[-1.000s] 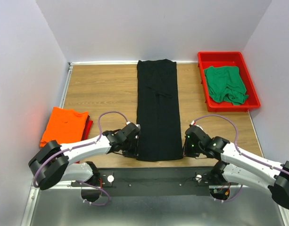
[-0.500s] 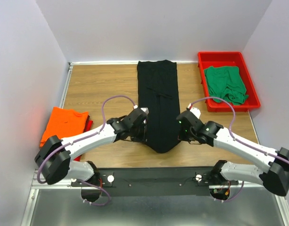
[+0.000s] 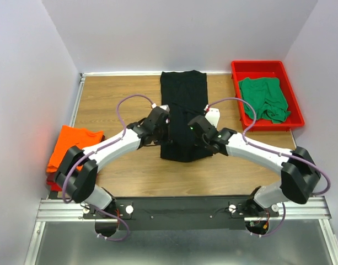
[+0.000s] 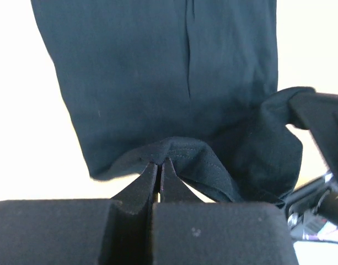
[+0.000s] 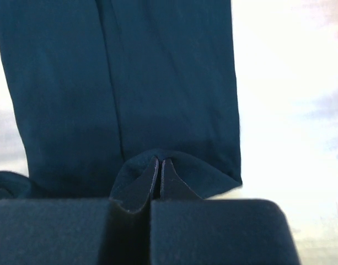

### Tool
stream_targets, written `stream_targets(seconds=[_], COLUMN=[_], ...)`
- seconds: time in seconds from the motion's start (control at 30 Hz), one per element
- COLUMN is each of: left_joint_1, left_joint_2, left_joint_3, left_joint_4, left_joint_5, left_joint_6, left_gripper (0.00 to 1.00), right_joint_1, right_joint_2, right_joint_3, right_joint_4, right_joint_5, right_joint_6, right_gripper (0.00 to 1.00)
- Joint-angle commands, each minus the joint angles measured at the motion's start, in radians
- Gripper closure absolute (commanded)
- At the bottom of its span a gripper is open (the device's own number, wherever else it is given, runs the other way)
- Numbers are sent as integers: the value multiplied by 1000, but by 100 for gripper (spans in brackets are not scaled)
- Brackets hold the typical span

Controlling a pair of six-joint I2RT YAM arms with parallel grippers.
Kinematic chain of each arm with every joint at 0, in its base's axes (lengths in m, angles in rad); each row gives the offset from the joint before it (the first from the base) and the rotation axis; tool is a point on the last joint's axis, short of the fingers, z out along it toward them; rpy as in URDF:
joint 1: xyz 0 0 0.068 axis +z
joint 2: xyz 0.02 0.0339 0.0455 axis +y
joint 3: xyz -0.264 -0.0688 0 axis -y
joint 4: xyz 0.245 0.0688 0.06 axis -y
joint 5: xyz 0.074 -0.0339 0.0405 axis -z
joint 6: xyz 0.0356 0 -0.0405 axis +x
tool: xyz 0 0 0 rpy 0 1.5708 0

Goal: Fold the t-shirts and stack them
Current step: Fold the tshirt

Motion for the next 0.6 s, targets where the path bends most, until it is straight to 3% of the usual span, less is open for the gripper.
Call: stream_targets(seconds=[0.0,0.57], left_joint_1=[42,172], left_joint_2=[80,410], left_joint_3=[81,433], left_joint_4=[56,7], left_joint_5=[-40,-93], left_joint_6=[53,85], left_gripper=[100,100], right_joint_1=[-21,-261], right_joint_2=[71,413], right_joint_3=[64,309], right_joint_4=[95,268], right_joint_5=[115,-3], right_joint_6=[-47,-170], right_gripper=[100,100])
